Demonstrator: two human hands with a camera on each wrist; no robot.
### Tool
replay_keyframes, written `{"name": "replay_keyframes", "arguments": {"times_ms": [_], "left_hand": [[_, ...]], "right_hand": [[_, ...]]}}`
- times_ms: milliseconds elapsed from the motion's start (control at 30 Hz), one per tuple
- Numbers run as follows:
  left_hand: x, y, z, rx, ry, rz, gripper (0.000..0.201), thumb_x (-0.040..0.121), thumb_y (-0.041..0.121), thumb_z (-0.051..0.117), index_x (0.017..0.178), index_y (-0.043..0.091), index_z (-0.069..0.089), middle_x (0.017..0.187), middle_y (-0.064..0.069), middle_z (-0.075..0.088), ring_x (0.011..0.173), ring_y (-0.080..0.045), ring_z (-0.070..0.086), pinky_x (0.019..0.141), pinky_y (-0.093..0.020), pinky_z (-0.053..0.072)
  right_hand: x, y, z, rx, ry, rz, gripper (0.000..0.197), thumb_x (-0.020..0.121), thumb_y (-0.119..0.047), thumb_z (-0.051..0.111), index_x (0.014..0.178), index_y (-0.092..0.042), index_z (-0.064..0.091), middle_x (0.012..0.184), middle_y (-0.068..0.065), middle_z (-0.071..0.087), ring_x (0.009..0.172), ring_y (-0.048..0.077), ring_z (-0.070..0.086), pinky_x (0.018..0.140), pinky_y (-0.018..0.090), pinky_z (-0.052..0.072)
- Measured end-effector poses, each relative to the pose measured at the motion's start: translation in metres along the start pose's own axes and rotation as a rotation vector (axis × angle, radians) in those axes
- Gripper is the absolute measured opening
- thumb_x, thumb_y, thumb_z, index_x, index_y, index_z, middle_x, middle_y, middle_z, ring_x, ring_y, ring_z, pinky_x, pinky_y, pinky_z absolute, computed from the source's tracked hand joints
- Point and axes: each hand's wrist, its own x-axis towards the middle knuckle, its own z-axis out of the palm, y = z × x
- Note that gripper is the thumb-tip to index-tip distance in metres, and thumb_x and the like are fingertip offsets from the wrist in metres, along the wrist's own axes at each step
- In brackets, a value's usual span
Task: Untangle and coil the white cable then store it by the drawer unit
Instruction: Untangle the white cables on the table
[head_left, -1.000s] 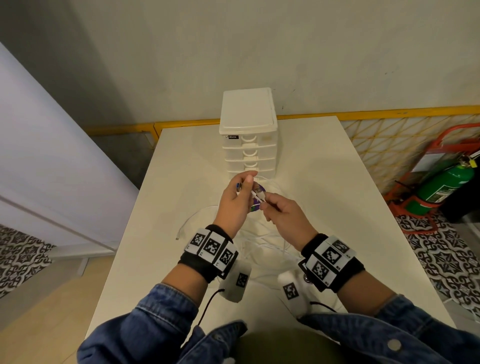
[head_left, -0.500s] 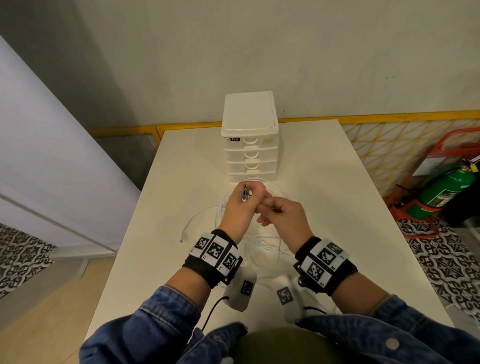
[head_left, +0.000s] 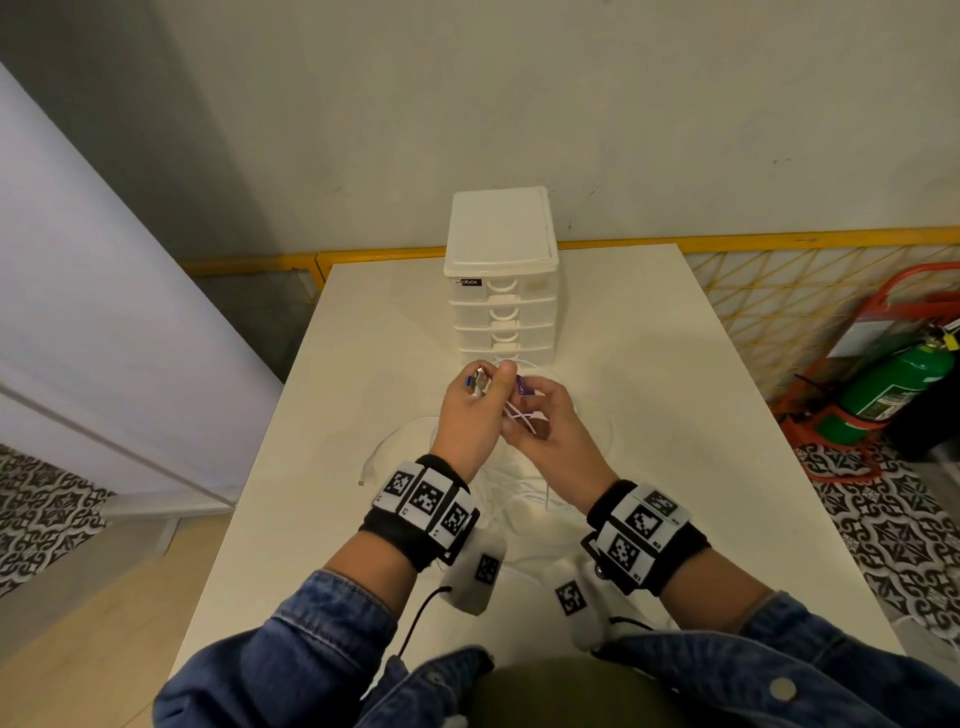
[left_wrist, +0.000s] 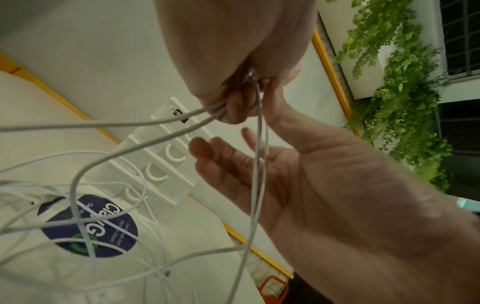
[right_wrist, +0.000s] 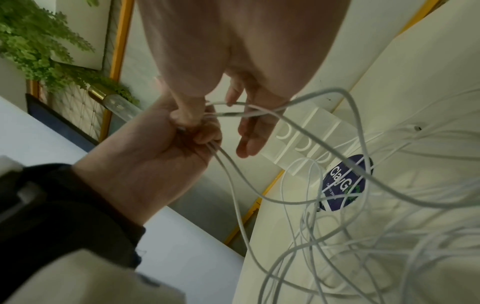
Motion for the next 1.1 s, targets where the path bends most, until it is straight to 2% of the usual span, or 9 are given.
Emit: {"name": "replay_keyframes", "arguments": {"times_ms": [100, 200, 333, 433, 533, 633, 933, 1033, 1100], "left_hand": [[-0.003, 0.005, 0.002, 0.018, -0.076, 0.029, 0.026, 0.096, 0.021, 0.050, 0.074, 0.009, 0.049, 0.058, -0.005, 0.049, 0.052, -0.013, 0.050, 0.060, -0.021, 0.046], [-0.006, 0.010, 0.004, 0.015, -0.158, 0.031, 0.025, 0.097, 0.018, 0.048, 0.073, 0.011, 0.046, 0.054, -0.008, 0.045, 0.053, -0.015, 0.047, 0.062, -0.024, 0.044], [-0.003, 0.014, 0.001, -0.006, -0.199, 0.049, 0.029, 0.098, 0.018, 0.047, 0.069, 0.010, 0.045, 0.047, -0.003, 0.046, 0.060, -0.023, 0.055, 0.064, -0.025, 0.049], [-0.001, 0.017, -0.002, -0.150, -0.216, -0.036, 0.031, 0.098, 0.020, 0.047, 0.067, 0.015, 0.042, 0.047, 0.001, 0.036, 0.044, -0.016, 0.042, 0.047, -0.025, 0.041], [0.003, 0.020, -0.008, -0.204, -0.247, -0.002, 0.037, 0.099, 0.027, 0.043, 0.064, 0.017, 0.036, 0.050, 0.004, 0.031, 0.041, -0.009, 0.026, 0.041, -0.020, 0.026], [0.008, 0.029, -0.015, -0.193, -0.267, 0.046, 0.037, 0.098, 0.035, 0.037, 0.067, 0.016, 0.035, 0.052, 0.007, 0.032, 0.041, -0.008, 0.022, 0.040, -0.020, 0.020], [0.032, 0.052, -0.058, -0.304, 0.144, 0.223, 0.025, 0.098, 0.034, 0.041, 0.082, 0.016, 0.048, 0.053, 0.008, 0.037, 0.040, -0.008, 0.032, 0.042, -0.021, 0.028], [0.038, 0.023, -0.064, -0.181, 0.329, 0.056, 0.025, 0.096, 0.036, 0.049, 0.092, 0.011, 0.053, 0.058, 0.002, 0.044, 0.042, -0.010, 0.049, 0.046, -0.021, 0.043], [0.041, -0.004, -0.068, -0.157, 0.386, -0.124, 0.025, 0.093, 0.028, 0.057, 0.104, 0.005, 0.054, 0.066, -0.005, 0.053, 0.047, -0.011, 0.060, 0.049, -0.020, 0.051]], "right_hand": [[0.003, -0.001, -0.003, -0.042, -0.180, 0.019, 0.082, 0.077, -0.013, 0.072, 0.141, -0.023, 0.022, 0.124, -0.009, 0.055, 0.112, 0.002, 0.057, 0.089, 0.015, 0.048], [0.003, -0.006, -0.001, -0.167, -0.239, -0.035, 0.066, 0.073, -0.007, 0.074, 0.124, -0.030, 0.038, 0.116, -0.017, 0.056, 0.104, -0.012, 0.055, 0.087, 0.006, 0.042], [0.005, -0.013, -0.002, -0.080, -0.343, -0.017, 0.057, 0.078, -0.004, 0.069, 0.127, -0.018, 0.044, 0.117, -0.011, 0.058, 0.111, -0.008, 0.054, 0.092, 0.008, 0.041], [0.005, -0.015, 0.000, -0.144, -0.457, -0.036, 0.014, 0.086, -0.008, 0.060, 0.097, -0.017, 0.063, 0.091, -0.006, 0.065, 0.087, -0.004, 0.061, 0.086, 0.014, 0.045], [0.004, -0.010, 0.003, -0.217, -0.447, -0.054, 0.023, 0.089, -0.015, 0.057, 0.069, -0.025, 0.061, 0.070, -0.004, 0.064, 0.074, 0.006, 0.061, 0.083, 0.023, 0.046], [0.005, 0.000, 0.001, -0.274, -0.401, -0.048, 0.025, 0.089, -0.019, 0.057, 0.067, -0.030, 0.058, 0.068, 0.000, 0.063, 0.074, 0.014, 0.062, 0.082, 0.022, 0.044], [0.013, -0.008, -0.027, -0.262, -0.230, -0.071, 0.029, 0.094, -0.014, 0.048, 0.067, -0.025, 0.052, 0.071, 0.002, 0.061, 0.067, 0.002, 0.048, 0.067, 0.013, 0.039], [0.017, -0.019, -0.033, -0.235, -0.131, -0.150, 0.033, 0.095, -0.009, 0.044, 0.069, -0.026, 0.055, 0.057, -0.023, 0.061, 0.060, -0.009, 0.051, 0.066, 0.005, 0.038], [0.019, -0.021, -0.035, -0.270, -0.097, -0.184, 0.026, 0.094, -0.011, 0.048, 0.073, -0.023, 0.060, 0.059, -0.020, 0.062, 0.062, -0.009, 0.053, 0.067, 0.006, 0.039]]}}
